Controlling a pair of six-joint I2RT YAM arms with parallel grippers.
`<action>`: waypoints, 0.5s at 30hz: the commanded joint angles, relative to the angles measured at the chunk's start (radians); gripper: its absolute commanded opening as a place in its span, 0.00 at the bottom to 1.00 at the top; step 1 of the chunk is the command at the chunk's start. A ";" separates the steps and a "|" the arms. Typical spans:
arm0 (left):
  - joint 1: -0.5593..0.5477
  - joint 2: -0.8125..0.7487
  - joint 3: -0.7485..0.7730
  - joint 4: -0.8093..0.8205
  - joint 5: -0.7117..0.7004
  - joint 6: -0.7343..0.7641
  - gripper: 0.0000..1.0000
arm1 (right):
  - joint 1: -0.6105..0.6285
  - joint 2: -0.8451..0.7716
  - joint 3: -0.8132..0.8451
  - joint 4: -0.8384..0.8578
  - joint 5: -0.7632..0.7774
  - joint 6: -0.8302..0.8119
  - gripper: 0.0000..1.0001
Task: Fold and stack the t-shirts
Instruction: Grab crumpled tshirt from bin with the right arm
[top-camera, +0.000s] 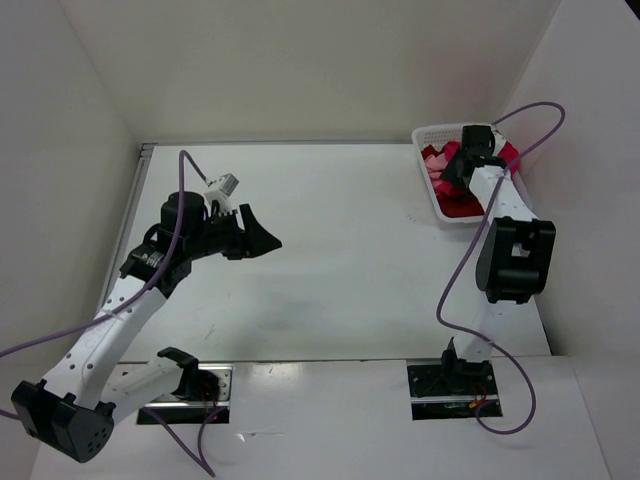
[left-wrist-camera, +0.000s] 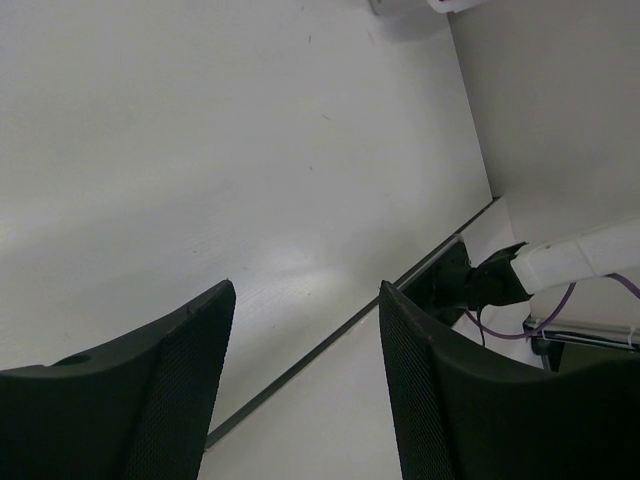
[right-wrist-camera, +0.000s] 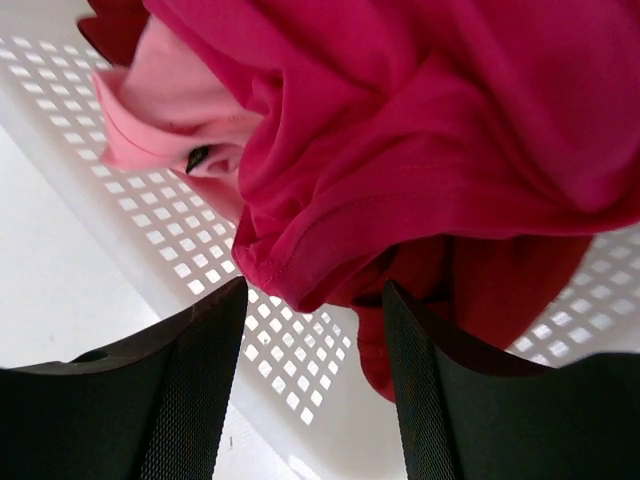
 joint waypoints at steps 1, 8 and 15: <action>-0.005 0.011 -0.012 0.052 -0.005 0.023 0.67 | 0.006 0.035 0.051 0.047 -0.045 0.003 0.62; -0.005 0.029 -0.012 0.052 -0.005 0.023 0.67 | 0.006 0.075 0.042 0.067 -0.068 0.023 0.55; -0.005 0.048 -0.012 0.062 -0.014 0.023 0.67 | 0.006 0.106 0.106 0.088 -0.094 0.023 0.15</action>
